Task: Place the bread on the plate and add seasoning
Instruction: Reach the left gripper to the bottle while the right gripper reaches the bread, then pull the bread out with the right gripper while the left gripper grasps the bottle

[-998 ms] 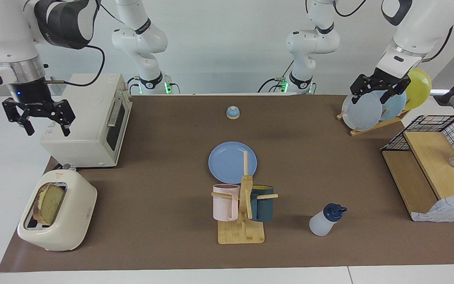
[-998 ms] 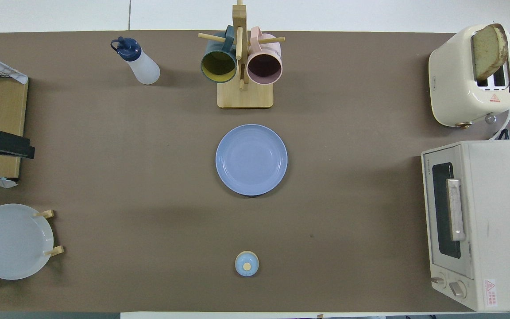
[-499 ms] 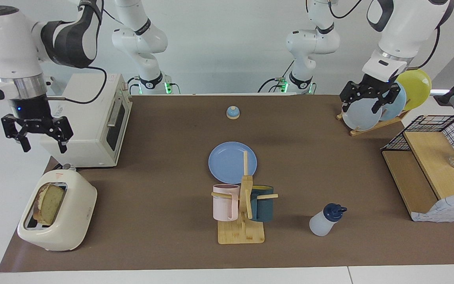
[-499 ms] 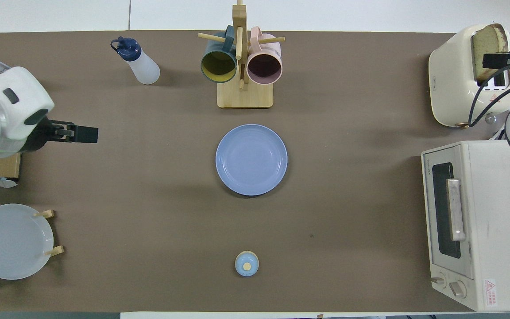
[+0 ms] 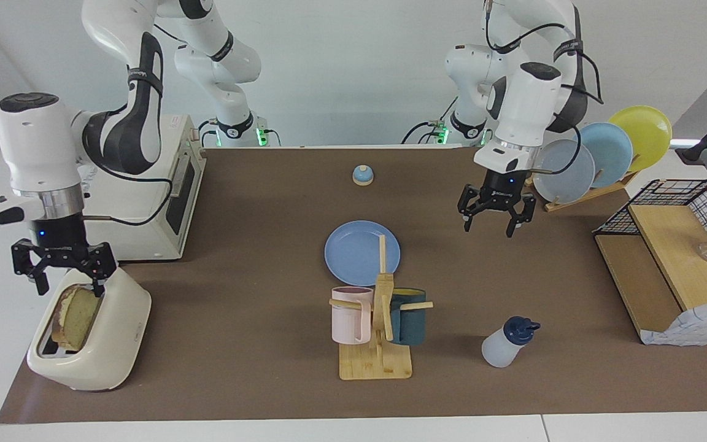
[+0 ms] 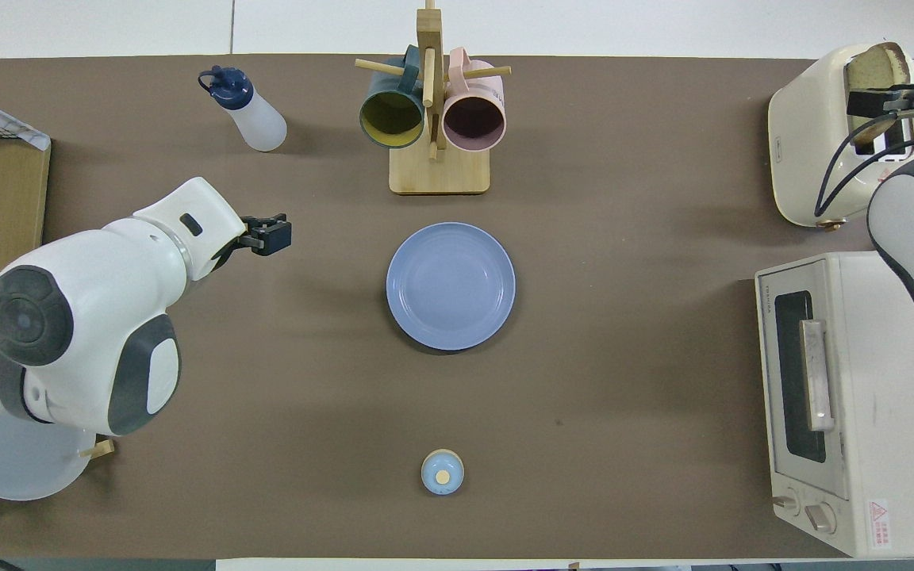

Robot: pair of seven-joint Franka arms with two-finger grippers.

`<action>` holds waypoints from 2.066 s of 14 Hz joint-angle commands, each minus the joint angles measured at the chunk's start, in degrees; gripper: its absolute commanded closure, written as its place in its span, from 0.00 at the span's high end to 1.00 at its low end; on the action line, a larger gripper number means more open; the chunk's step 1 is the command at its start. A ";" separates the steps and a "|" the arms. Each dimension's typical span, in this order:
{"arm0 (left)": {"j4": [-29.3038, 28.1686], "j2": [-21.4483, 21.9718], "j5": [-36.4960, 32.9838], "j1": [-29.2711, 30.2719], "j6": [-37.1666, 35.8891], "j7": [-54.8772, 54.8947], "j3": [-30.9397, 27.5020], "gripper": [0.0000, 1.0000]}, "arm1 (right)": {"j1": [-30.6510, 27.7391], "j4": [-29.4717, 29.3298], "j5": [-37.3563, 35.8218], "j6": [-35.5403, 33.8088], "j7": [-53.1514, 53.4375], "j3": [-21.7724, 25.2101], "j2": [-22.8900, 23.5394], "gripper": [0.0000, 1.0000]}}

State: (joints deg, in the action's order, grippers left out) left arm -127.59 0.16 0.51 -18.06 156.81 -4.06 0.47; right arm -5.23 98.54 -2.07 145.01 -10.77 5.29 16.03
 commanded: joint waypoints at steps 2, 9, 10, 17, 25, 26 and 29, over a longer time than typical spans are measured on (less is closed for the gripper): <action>-0.73 -7.97 0.37 -1.01 14.64 -0.25 -1.17 1.00 | -1.53 -0.19 -0.40 0.89 -4.43 -0.46 0.23 0.34; 0.84 -22.46 3.07 -10.71 33.81 -0.33 -13.07 1.00 | -1.62 -3.69 -0.75 -4.43 -5.93 -0.63 0.32 0.00; 1.72 -24.74 9.18 -16.68 35.82 -0.34 -18.00 1.00 | -1.45 -7.71 -0.49 -9.34 -5.75 -0.81 1.19 0.00; 12.09 -34.86 18.21 -25.36 38.31 -0.07 -26.57 1.00 | 5.04 -16.98 -0.13 -38.72 -3.65 -1.34 -4.94 0.00; 18.51 -38.39 18.12 -25.18 32.77 -0.07 -29.30 1.00 | 23.50 -11.99 10.74 -43.86 24.10 -2.74 -9.69 0.00; 19.65 -39.09 18.21 -24.83 32.68 -0.25 -29.30 1.00 | 24.73 -7.36 12.68 -40.02 25.00 -2.74 -11.44 0.00; 22.29 -41.11 18.21 -24.21 31.27 -0.42 -29.30 1.00 | 29.48 6.19 19.80 -26.57 24.48 -2.74 -14.45 0.00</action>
State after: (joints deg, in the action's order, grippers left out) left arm -108.62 -38.16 18.14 -42.59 189.21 -4.17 -28.14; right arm 22.44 93.71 13.69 110.44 13.33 2.42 5.81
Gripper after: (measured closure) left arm 0.000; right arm 0.925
